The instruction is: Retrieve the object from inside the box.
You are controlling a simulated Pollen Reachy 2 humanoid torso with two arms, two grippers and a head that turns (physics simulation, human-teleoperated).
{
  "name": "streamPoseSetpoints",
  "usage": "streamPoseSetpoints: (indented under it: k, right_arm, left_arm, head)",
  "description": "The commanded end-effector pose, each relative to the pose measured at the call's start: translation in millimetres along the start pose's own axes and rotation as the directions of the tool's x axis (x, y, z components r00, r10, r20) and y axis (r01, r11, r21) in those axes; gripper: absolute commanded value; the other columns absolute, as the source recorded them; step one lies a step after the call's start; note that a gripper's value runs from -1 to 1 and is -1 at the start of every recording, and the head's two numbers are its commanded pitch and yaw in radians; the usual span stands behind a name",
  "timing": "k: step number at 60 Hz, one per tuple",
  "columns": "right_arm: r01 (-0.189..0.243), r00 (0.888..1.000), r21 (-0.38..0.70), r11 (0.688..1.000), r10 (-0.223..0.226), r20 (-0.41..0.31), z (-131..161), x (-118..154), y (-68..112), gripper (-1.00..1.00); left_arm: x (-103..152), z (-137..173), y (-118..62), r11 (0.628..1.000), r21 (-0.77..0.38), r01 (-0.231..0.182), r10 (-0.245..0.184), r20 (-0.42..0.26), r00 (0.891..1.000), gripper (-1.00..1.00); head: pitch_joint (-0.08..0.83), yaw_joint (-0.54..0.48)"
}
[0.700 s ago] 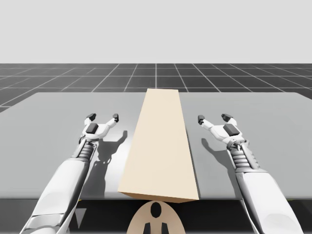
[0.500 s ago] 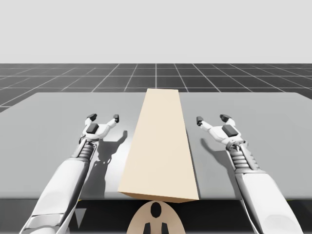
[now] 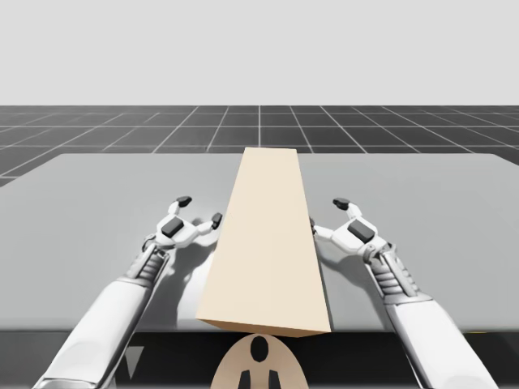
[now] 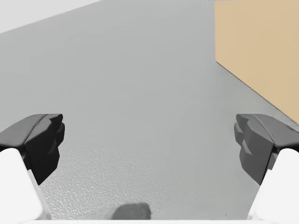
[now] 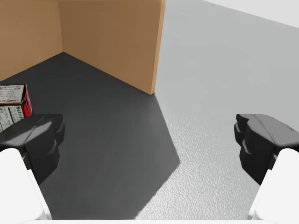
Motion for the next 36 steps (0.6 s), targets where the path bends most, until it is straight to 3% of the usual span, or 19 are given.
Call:
streamPoseSetpoints:
  k: [1, 3, 6, 9, 10, 13, 16, 23, 32, 36]
  right_arm:
    - [-0.037, 0.999, 0.194, 0.980, 0.029, 0.044, 2, 0, 20.4, -1.00]
    - [-0.064, 0.996, 0.253, 0.965, 0.047, 0.076, 4, 1, 27.6, -1.00]
    - [-0.069, 0.994, 0.306, 0.949, 0.041, 0.097, 6, 3, 35.4, -1.00]
    - [-0.123, 0.986, 0.312, 0.942, 0.080, 0.148, 5, 2, 45.3, -1.00]
    - [-0.109, 0.989, 0.352, 0.930, 0.064, 0.136, 5, 1, 48.3, -1.00]
    - [-0.115, 0.986, 0.341, 0.933, 0.064, 0.156, 4, -1, 54.4, -1.00]
    - [-0.142, 0.983, 0.364, 0.920, 0.089, 0.159, 1, -5, 58.0, -1.00]
    - [-0.117, 0.987, 0.391, 0.913, 0.062, 0.150, -11, -17, 61.1, -1.00]
    - [-0.130, 0.985, 0.410, 0.903, 0.070, 0.158, -36, -31, 59.1, -1.00]
    - [-0.121, 0.984, 0.433, 0.893, 0.052, 0.168, -46, -38, 59.6, -1.00]
  left_arm:
    - [3, 9, -24.2, 0.976, -0.212, 0.050, -0.042, 0.038, 0.998, -1.00]
    - [5, 12, -29.7, 0.964, -0.255, 0.068, -0.054, 0.061, 0.997, -1.00]
    - [6, 15, -35.1, 0.954, -0.290, 0.080, -0.060, 0.077, 0.995, -1.00]
    - [7, 16, -40.6, 0.943, -0.317, 0.103, -0.078, 0.093, 0.993, -1.00]
    - [7, 17, -42.4, 0.939, -0.325, 0.111, -0.084, 0.097, 0.992, -1.00]
    - [6, 17, -45.6, 0.933, -0.339, 0.119, -0.090, 0.100, 0.991, -1.00]
    - [5, 17, -48.3, 0.930, -0.342, 0.134, -0.107, 0.096, 0.990, -1.00]
    - [3, 15, -50.8, 0.927, -0.347, 0.144, -0.119, 0.091, 0.989, -1.00]
    - [1, 14, -54.5, 0.920, -0.357, 0.161, -0.139, 0.084, 0.987, -1.00]
    - [0, 14, -55.9, 0.918, -0.360, 0.168, -0.148, 0.083, 0.985, -1.00]
  head:
    - [-0.006, -0.01]
    - [-0.006, -0.01]
    - [-0.007, -0.01]
    - [-0.007, -0.01]
    - [-0.007, -0.01]
    - [-0.007, -0.01]
    - [-0.008, -0.02]
    - [-0.005, -0.02]
    - [0.001, -0.03]
    - [0.004, -0.03]
